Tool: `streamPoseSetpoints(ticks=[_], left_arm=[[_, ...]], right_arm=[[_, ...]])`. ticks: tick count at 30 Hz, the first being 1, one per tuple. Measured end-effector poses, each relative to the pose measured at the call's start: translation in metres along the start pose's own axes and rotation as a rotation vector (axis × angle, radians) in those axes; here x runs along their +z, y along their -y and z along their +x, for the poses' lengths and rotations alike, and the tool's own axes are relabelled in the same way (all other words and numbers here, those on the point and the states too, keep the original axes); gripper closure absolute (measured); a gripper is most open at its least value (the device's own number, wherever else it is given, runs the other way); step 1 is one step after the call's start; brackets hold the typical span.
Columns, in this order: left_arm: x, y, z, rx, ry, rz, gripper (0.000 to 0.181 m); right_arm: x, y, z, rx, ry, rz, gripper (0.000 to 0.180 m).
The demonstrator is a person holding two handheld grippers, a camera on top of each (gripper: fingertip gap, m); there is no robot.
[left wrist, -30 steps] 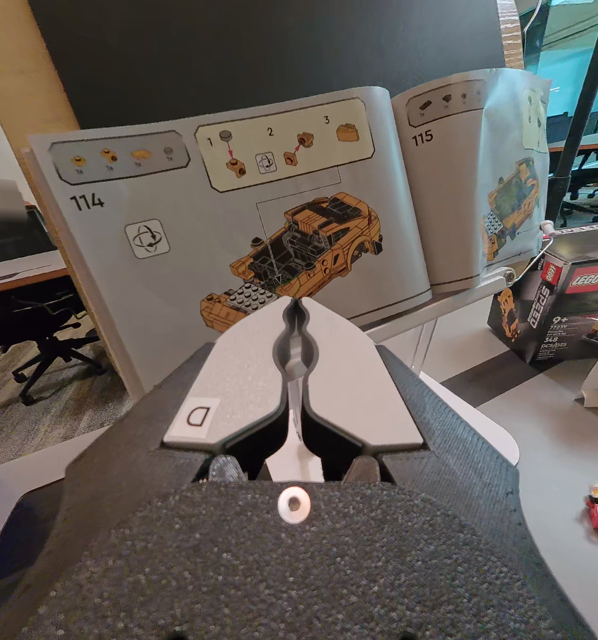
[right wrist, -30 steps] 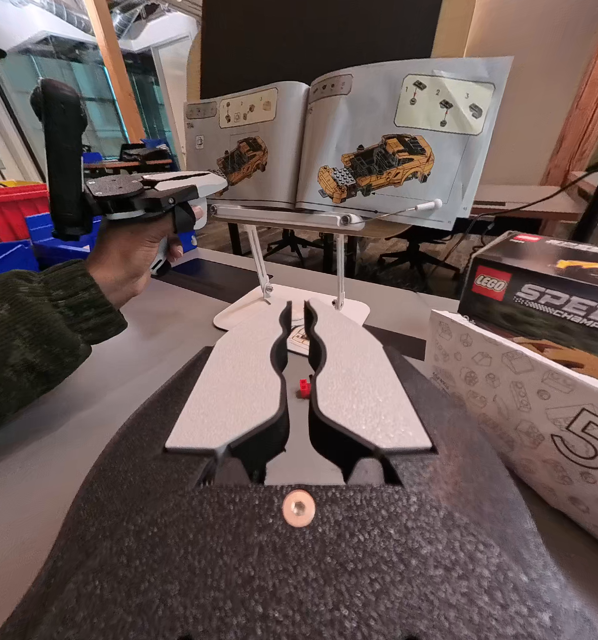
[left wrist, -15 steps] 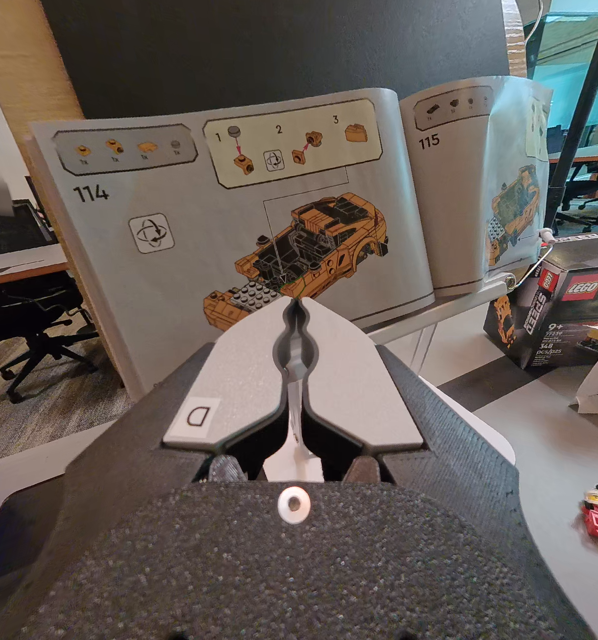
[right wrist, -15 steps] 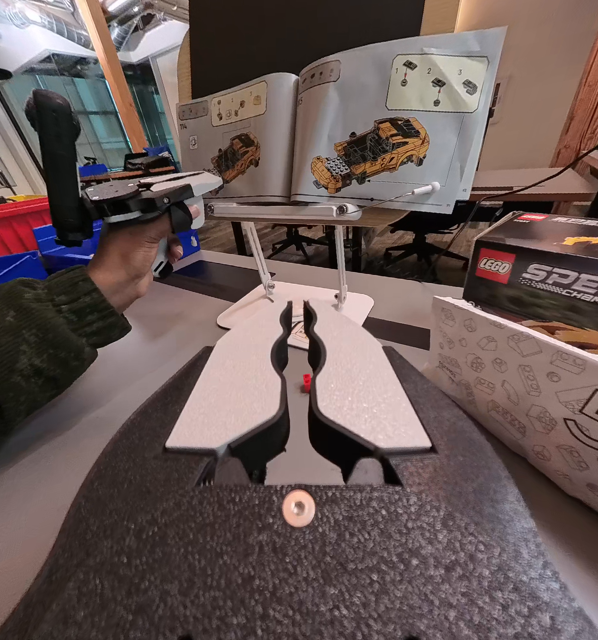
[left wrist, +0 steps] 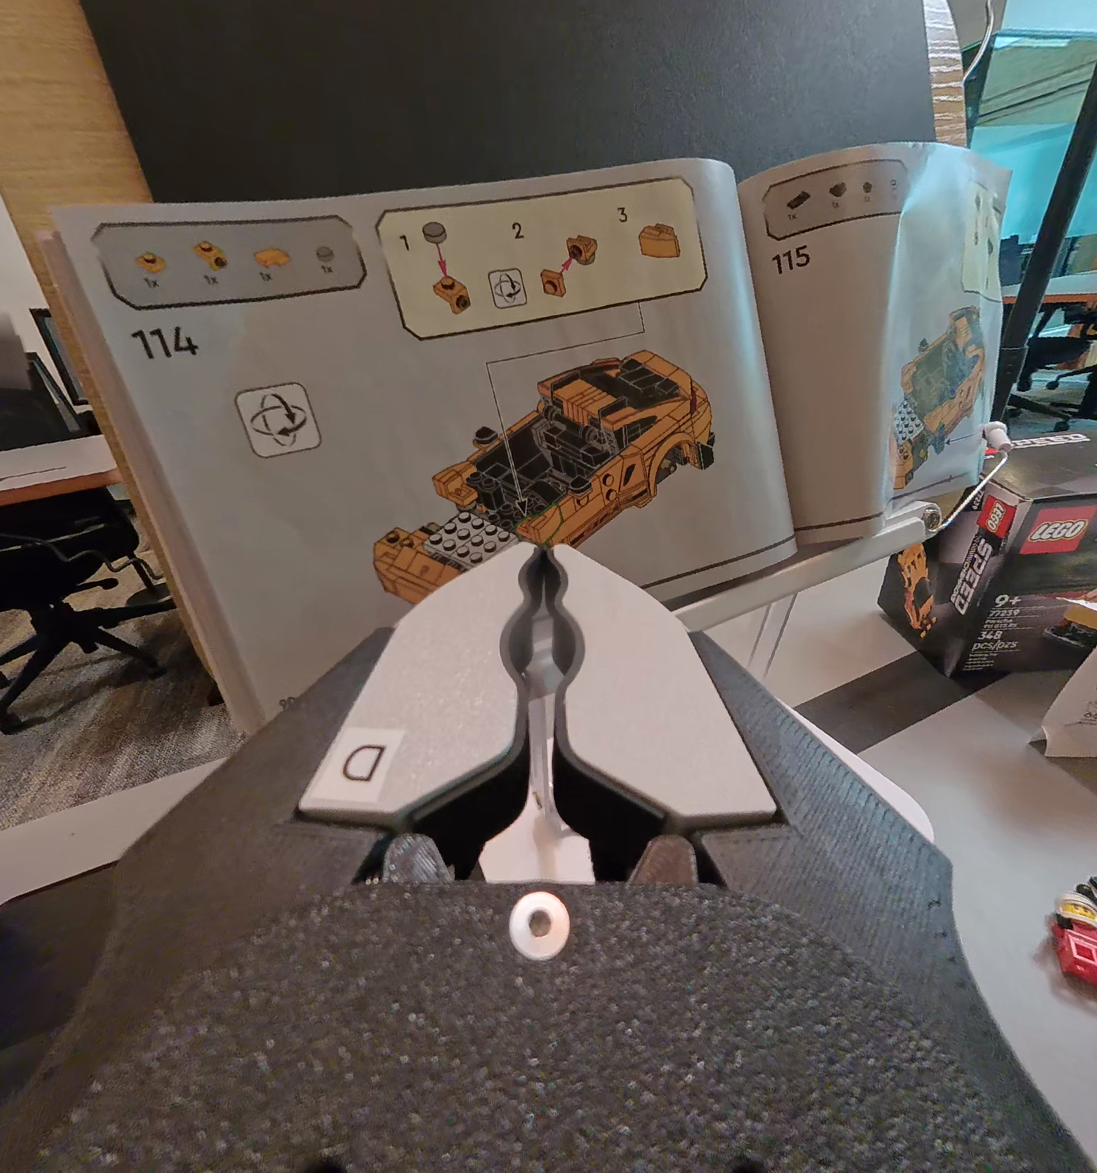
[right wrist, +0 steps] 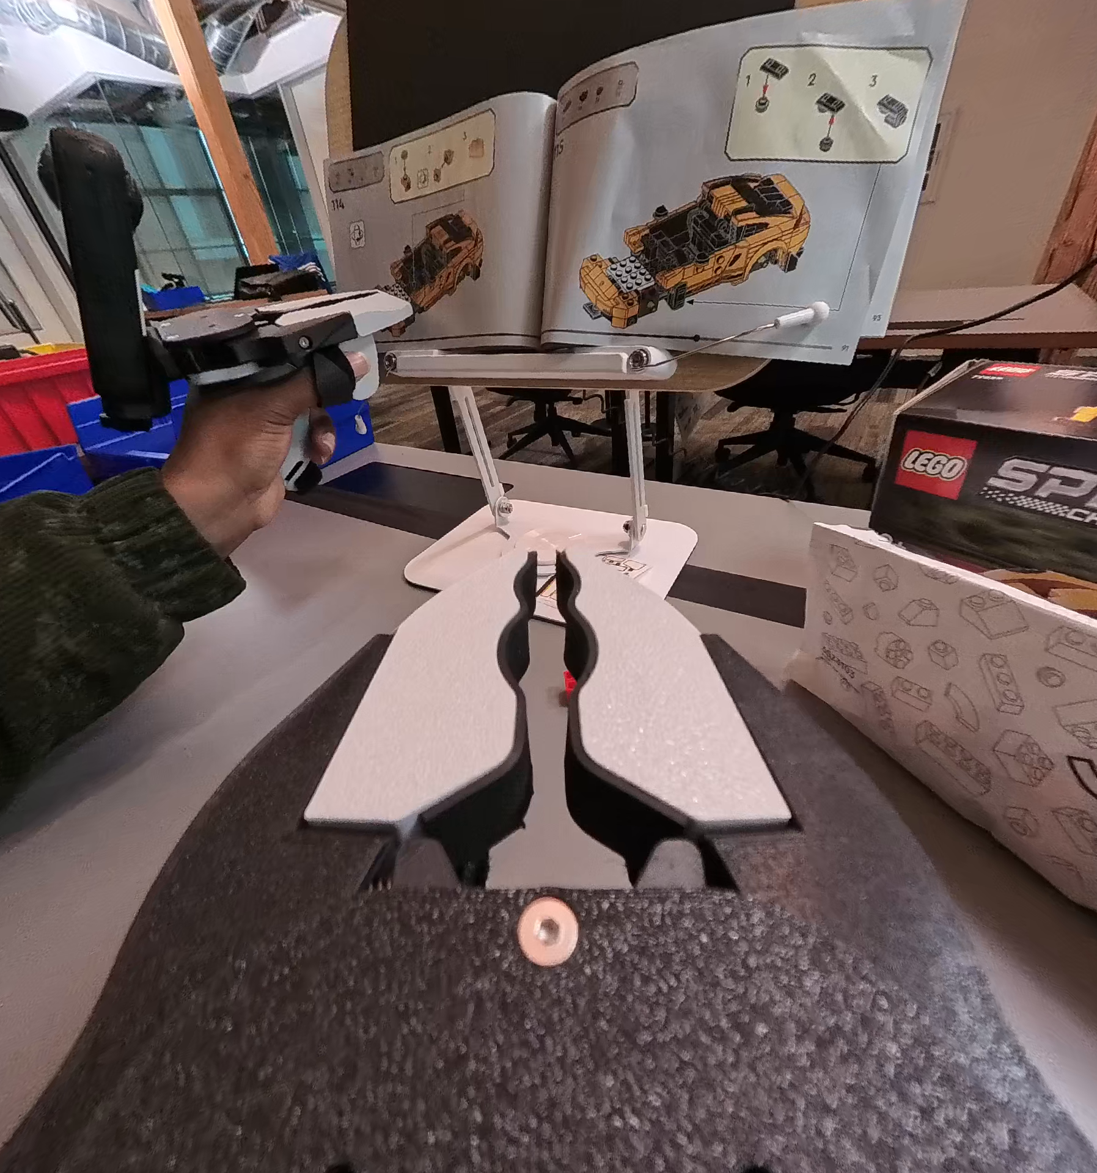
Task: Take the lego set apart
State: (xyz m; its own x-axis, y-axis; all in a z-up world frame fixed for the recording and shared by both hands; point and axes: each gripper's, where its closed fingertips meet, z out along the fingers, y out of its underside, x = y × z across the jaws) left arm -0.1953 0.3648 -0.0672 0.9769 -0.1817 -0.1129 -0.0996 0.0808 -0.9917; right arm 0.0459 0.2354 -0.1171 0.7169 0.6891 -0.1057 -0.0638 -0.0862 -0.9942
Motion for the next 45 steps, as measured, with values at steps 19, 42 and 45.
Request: streamPoseSetpoints(ticks=[19,42,45], left_arm=[[-0.003,0.004,0.002,-0.011,-0.022,0.009,0.175],[-0.004,0.003,0.004,0.0,-0.022,0.016,0.176],[-0.005,0.003,0.004,-0.002,-0.023,0.015,0.176]], right_arm=[[0.001,-0.009,-0.005,0.006,0.022,-0.024,0.175],[0.002,-0.014,-0.004,0.005,0.023,-0.041,0.174],[0.002,-0.015,-0.005,0.006,0.026,-0.042,0.174]])
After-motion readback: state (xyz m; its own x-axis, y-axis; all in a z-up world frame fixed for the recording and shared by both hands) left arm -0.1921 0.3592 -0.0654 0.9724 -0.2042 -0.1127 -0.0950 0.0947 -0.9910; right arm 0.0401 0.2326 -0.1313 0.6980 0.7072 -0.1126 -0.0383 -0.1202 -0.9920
